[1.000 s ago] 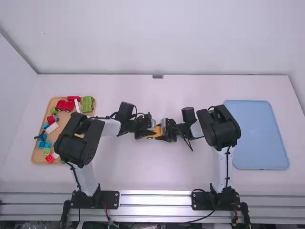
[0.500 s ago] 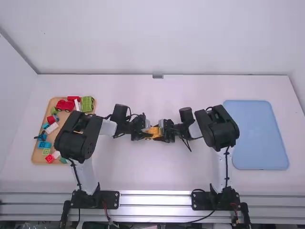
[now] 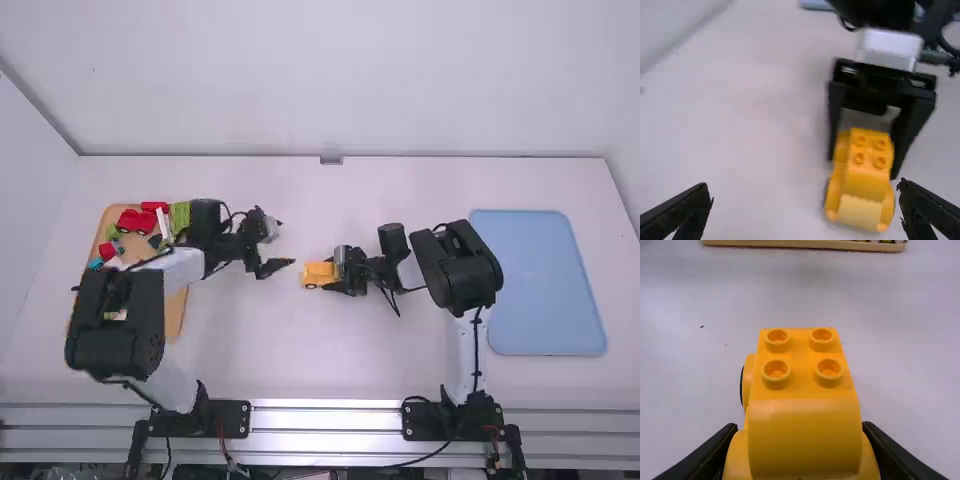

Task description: Assemble lego blocks to make yellow taxi

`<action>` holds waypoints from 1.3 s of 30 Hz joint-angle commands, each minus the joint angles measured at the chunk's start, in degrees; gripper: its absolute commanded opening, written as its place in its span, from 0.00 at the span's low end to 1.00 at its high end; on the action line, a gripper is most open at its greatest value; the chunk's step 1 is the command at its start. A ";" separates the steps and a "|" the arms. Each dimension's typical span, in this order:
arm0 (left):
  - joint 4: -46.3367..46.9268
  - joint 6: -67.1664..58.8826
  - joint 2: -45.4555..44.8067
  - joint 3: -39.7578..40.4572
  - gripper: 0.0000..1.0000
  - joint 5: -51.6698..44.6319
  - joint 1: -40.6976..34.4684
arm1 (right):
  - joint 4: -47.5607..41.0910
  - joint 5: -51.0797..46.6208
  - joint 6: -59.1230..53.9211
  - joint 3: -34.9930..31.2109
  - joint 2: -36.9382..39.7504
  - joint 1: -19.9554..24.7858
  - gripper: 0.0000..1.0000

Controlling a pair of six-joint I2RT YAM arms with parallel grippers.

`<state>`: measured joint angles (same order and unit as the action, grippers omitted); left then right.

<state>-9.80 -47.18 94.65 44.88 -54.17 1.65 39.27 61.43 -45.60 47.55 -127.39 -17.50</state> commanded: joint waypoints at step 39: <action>-0.35 32.83 -4.55 -1.40 0.99 39.15 -0.07 | -26.18 -48.00 30.16 0.44 22.64 54.29 0.98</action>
<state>-10.98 -17.34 90.70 42.02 -19.16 2.44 13.58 14.06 -16.51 47.59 -105.95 36.77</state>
